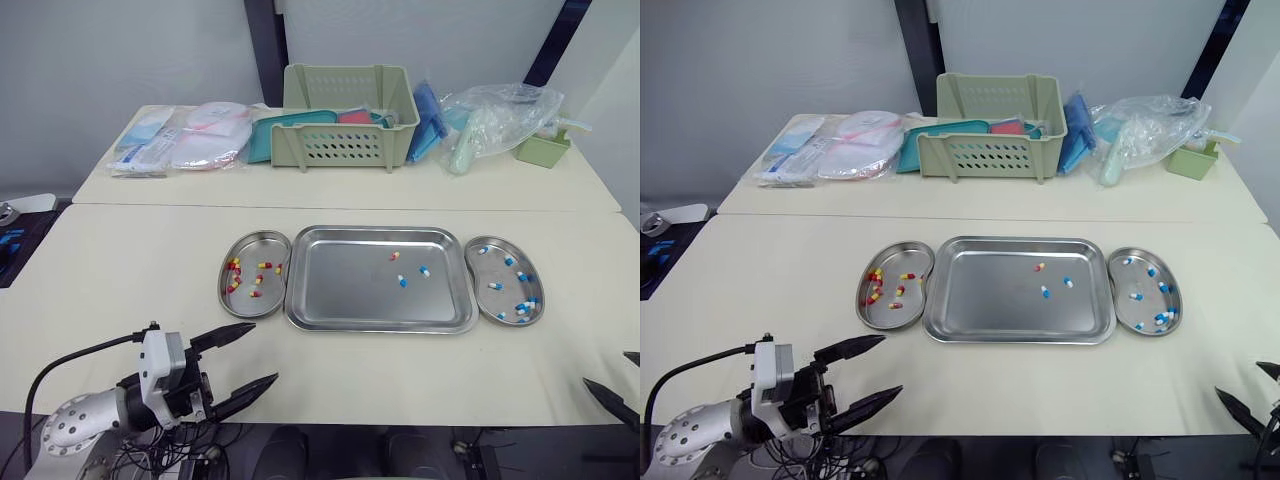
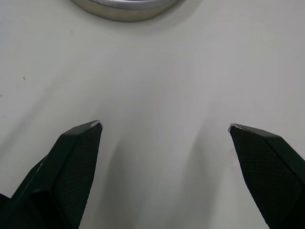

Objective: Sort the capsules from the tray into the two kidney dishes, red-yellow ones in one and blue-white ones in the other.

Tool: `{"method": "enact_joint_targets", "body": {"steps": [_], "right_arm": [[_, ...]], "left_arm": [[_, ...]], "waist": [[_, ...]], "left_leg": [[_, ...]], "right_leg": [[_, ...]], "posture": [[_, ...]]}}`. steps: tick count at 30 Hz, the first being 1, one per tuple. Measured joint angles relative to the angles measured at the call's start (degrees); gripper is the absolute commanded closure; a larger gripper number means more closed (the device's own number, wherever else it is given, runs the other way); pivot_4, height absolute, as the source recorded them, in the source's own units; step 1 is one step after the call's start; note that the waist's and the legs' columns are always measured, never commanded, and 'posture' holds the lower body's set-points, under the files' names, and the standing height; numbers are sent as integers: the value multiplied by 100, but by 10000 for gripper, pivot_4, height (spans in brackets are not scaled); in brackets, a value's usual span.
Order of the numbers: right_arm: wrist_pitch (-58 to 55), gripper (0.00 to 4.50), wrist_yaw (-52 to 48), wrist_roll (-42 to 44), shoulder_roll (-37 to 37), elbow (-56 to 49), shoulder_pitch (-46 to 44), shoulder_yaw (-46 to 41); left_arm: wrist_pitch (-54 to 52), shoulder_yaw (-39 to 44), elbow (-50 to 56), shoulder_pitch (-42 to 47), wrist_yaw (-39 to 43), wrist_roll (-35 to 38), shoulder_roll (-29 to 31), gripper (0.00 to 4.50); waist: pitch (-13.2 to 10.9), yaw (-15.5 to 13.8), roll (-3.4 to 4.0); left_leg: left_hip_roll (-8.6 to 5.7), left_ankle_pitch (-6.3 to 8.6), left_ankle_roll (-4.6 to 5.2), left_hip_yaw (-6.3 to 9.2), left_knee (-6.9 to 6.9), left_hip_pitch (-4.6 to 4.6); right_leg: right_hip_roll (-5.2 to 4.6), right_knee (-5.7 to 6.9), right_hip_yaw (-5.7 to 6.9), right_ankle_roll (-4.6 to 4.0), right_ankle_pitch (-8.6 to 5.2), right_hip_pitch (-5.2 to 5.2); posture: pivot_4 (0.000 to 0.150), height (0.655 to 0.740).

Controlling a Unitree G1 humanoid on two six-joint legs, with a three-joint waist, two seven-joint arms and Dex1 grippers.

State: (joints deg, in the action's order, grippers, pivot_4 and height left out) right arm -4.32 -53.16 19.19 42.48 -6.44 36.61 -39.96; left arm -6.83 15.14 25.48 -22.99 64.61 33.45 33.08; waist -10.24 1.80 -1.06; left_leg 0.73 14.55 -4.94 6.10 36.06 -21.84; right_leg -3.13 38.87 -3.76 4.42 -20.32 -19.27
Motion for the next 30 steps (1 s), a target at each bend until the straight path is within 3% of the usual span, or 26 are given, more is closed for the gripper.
{"method": "enact_joint_targets", "body": {"steps": [7,12,17,21,26,30], "right_arm": [[-76,0,-291,128,-103,-1070,661,-108],[-405,0,-131,229,-243,-2365,620,444],[-1500,0,710,248,-243,-3586,-391,1553],[-2659,0,1563,206,-344,-3844,-1710,2653],[-3547,12662,2270,45,-746,-3789,-2726,3735],[-3998,12662,2749,-217,-1066,-3524,-3480,4371]], "left_arm": [[236,-236,-62,231,-8,15,-142,667],[240,-315,-74,312,-100,4,-142,667],[235,-364,-67,369,-169,-10,-114,667],[218,-431,-52,440,-289,-61,-78,667],[172,-546,38,458,-455,-86,-75,0],[101,-655,159,503,-561,-93,-71,0]], "waist": [[6,1,11],[8,4,8],[9,-5,9],[8,-8,-3],[7,-8,-4],[7,1,-3]], "left_leg": [[1,0,0,2,-1,1],[1,0,0,5,1,1],[0,0,-1,10,1,-1],[0,-1,-1,16,3,-3],[0,-1,-1,18,0,-10],[0,-1,-1,19,1,-6]], "right_leg": [[1,0,1,1,0,0],[1,1,3,1,0,2],[1,1,6,1,0,0],[2,1,11,0,0,-1],[1,0,13,0,0,-7],[2,4,13,0,0,-8]], "posture": [[1500,7400],[1500,7400],[1500,7400],[1500,7400],[1500,7400],[1500,7400]]}}
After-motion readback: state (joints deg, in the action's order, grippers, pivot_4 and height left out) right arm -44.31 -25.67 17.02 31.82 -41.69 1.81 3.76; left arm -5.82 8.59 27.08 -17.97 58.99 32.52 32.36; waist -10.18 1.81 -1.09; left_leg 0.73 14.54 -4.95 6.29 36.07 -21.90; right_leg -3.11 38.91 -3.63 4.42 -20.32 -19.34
